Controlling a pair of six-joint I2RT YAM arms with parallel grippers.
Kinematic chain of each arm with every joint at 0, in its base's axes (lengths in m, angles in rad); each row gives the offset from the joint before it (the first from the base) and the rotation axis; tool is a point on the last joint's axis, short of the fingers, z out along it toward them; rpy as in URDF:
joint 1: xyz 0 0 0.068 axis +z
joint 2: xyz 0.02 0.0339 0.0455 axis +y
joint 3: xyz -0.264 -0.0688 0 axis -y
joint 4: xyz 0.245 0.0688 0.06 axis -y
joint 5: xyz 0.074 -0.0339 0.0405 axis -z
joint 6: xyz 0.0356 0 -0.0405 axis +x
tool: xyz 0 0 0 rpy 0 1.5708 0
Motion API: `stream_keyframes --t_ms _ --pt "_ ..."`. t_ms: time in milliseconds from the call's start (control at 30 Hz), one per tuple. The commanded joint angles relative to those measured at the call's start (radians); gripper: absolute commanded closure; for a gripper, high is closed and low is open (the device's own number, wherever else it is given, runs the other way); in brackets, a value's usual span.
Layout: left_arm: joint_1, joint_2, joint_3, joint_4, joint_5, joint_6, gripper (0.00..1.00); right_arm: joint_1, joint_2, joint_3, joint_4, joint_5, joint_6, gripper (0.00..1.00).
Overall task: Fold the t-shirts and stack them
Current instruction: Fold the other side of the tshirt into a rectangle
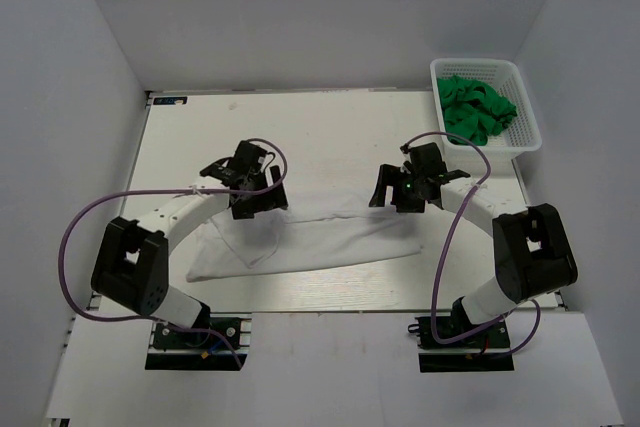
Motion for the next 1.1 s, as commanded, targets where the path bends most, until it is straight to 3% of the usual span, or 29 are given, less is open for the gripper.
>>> stream_keyframes --t_ms 0,67,200,267,500,667,733,867,1067 --pt "0.014 -0.085 0.051 -0.18 -0.182 -0.025 0.0 0.001 -0.022 0.034 -0.016 0.02 -0.022 0.1" --pt "0.023 -0.123 0.051 -0.253 -0.344 -0.105 0.0 0.001 -0.027 0.034 -0.026 0.028 -0.026 0.1" --pt "0.078 -0.134 0.012 -0.378 -0.48 -0.237 0.0 0.001 -0.033 0.045 -0.035 0.034 -0.04 0.1" --pt "0.126 -0.134 -0.011 -0.378 -0.465 -0.293 0.0 -0.002 -0.024 0.054 -0.044 0.036 -0.04 0.1" --pt "0.253 -0.106 -0.12 -0.085 -0.431 -0.302 0.01 -0.001 0.015 0.104 -0.082 0.025 -0.065 0.1" --pt "0.285 -0.106 -0.149 0.059 -0.42 -0.243 0.21 -0.002 0.019 0.115 -0.108 0.034 -0.071 0.1" --pt "0.295 -0.091 -0.159 0.109 -0.411 -0.209 0.21 -0.002 0.025 0.115 -0.11 0.036 -0.072 0.1" --pt "0.324 -0.025 -0.15 0.088 -0.409 -0.2 0.29 -0.002 0.026 0.124 -0.118 0.048 -0.072 0.1" --pt "0.333 -0.049 -0.206 0.143 -0.409 -0.2 0.29 -0.002 0.032 0.138 -0.131 0.052 -0.077 0.1"
